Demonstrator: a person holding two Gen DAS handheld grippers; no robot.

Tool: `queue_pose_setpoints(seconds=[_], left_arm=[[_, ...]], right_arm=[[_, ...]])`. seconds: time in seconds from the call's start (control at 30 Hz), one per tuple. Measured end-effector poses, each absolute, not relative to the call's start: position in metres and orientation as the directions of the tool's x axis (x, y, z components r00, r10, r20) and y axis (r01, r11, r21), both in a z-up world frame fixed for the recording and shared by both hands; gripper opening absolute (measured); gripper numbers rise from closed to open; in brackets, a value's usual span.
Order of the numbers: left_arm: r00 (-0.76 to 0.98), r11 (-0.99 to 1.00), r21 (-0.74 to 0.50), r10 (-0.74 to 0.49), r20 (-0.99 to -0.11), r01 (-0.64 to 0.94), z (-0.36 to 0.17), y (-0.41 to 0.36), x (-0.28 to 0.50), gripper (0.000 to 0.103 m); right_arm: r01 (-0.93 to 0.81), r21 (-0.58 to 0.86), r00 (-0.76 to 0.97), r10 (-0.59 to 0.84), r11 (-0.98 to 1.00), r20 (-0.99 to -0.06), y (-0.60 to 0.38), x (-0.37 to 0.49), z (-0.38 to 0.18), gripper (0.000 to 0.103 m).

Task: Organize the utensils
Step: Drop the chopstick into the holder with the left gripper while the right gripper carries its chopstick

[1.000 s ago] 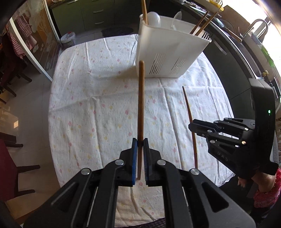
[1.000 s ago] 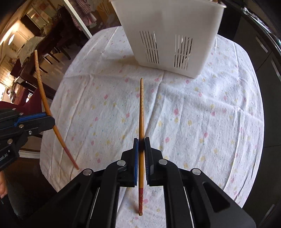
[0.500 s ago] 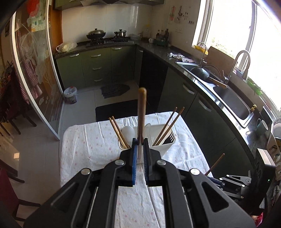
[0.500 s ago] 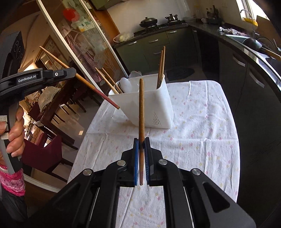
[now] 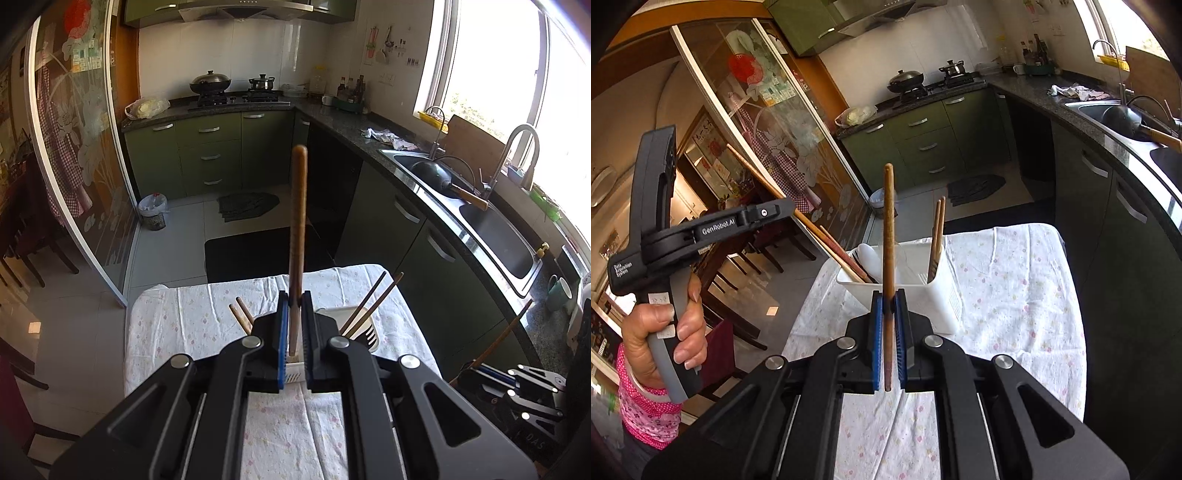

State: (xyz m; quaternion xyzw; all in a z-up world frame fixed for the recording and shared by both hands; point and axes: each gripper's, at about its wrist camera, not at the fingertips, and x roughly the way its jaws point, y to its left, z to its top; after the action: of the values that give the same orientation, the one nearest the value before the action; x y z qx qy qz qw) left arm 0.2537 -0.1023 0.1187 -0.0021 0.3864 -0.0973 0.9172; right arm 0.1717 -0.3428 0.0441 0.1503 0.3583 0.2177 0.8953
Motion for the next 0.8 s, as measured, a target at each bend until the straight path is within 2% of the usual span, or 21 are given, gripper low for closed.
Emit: queue_pose_setpoints(seconds=[0.33, 0.6, 0.67, 0.8], left_arm=[[0.607, 0.985, -0.039, -0.133, -0.784, 0.165, 0.050, -0.102, 0.278, 0.007], [0.543, 0.987, -0.031, -0.113, -0.832, 0.159, -0.005, -0.093, 0.287, 0.008], [0.550, 0.984, -0.027, -0.120, -0.827, 0.174, -0.008, -0.093, 0.284, 0.014], [0.564, 0.978, -0.052, -0.158, -0.810, 0.200, -0.003, -0.097, 0.281, 0.046]], right_arm=[[-0.243, 0.429, 0.765, 0.444, 0.870, -0.467, -0.345, 0.211, 0.101, 0.007], [-0.199, 0.382, 0.784, 0.380, 0.903, -0.491, -0.332, 0.255, 0.094, 0.007], [-0.193, 0.371, 0.775, 0.373, 0.908, -0.510, -0.327, 0.264, 0.085, 0.007], [-0.194, 0.333, 0.754, 0.358, 0.923, -0.551, -0.314, 0.276, 0.058, 0.007]])
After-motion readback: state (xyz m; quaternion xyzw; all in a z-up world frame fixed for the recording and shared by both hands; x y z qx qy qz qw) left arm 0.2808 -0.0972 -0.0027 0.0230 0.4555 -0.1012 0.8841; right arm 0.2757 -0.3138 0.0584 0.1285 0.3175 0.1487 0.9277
